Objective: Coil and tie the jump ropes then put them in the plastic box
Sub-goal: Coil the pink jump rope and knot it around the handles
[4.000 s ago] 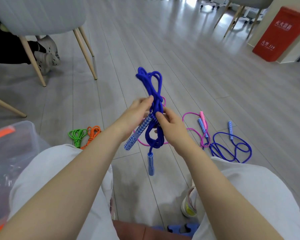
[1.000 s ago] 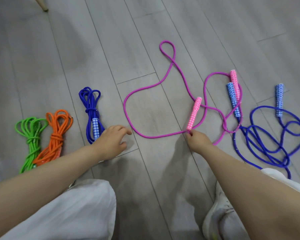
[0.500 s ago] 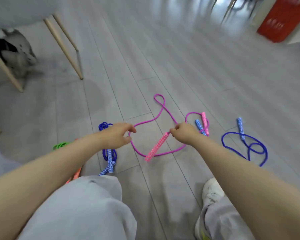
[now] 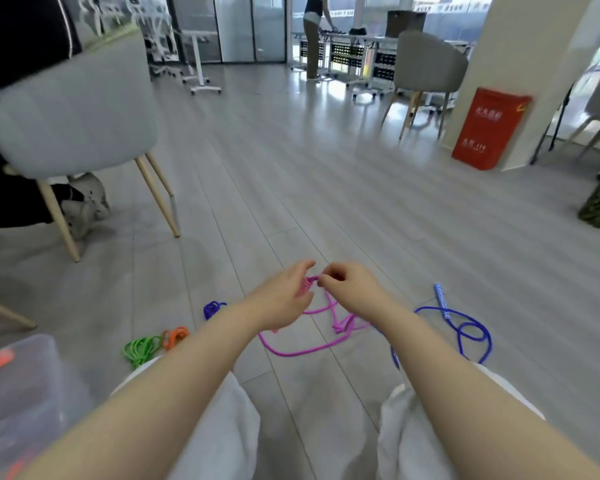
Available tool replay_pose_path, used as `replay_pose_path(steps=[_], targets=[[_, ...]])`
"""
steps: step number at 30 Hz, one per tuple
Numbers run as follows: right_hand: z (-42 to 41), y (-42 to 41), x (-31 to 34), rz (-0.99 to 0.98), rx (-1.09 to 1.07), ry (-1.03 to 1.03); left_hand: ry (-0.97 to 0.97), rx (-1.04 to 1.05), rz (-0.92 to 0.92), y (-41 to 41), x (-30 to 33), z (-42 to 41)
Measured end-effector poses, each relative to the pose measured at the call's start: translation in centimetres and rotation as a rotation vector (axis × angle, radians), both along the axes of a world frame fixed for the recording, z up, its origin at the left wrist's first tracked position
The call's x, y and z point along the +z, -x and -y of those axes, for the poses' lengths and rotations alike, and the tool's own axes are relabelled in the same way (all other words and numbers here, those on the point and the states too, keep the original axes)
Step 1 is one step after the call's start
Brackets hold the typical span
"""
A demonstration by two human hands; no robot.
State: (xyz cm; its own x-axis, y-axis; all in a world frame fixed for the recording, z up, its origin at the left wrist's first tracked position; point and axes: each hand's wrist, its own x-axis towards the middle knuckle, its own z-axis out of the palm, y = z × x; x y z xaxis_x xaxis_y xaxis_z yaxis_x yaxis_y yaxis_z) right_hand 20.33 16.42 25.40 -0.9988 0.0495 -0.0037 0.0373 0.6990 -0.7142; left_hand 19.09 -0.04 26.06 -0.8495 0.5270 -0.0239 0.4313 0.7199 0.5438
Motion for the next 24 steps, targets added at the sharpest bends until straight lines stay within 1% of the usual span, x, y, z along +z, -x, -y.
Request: replay_pose_path(steps=[3,6,7,9,11,13,15,17,19,21,24], targets=[[1.1,-2.4,0.9,-0.045,0.028,0.122,-0.147,-0.004,0.007,-1.9,0.6,0.0],[1.2,-4.7,1.3,-0.068,0.005,0.306,-0.205,0.051,-0.012,-3.2,0.7,0.2],[1.1,-5.2,1.4,-0.069,-0.008,0.357,-0.239,0.064,0.007,-3.5,0.4,0.3],[0.7,-5.8,1.6,-0.069,-0.031,0.409,-0.333,0.076,0.047,-3.8,0.0,0.2],[0.2,-5.9,1.7,-0.068,-0.033,0.457,-0.414,0.097,0.046,-3.8,0.1,0.0],[-0.3,-5.8,1.8,-0.064,-0.031,0.503,-0.547,0.166,0.069,-3.4,0.3,0.0],[-1.0,-5.6,1.7,-0.044,-0.041,0.505,-0.688,0.232,0.125,-2.8,0.5,0.3],[-1.7,-5.3,1.5,-0.022,-0.050,0.492,-0.872,0.287,0.219,-2.1,1.1,1.0],[-2.3,-5.0,1.2,-0.007,-0.057,0.470,-1.162,0.327,0.350,-1.4,2.1,2.0],[-3.2,-4.9,1.3,0.001,-0.071,0.403,-1.450,0.354,0.471,-0.5,2.8,3.6],[-4.9,-5.0,1.5,-0.005,-0.104,0.331,-1.815,0.394,0.581,1.0,2.7,6.8]])
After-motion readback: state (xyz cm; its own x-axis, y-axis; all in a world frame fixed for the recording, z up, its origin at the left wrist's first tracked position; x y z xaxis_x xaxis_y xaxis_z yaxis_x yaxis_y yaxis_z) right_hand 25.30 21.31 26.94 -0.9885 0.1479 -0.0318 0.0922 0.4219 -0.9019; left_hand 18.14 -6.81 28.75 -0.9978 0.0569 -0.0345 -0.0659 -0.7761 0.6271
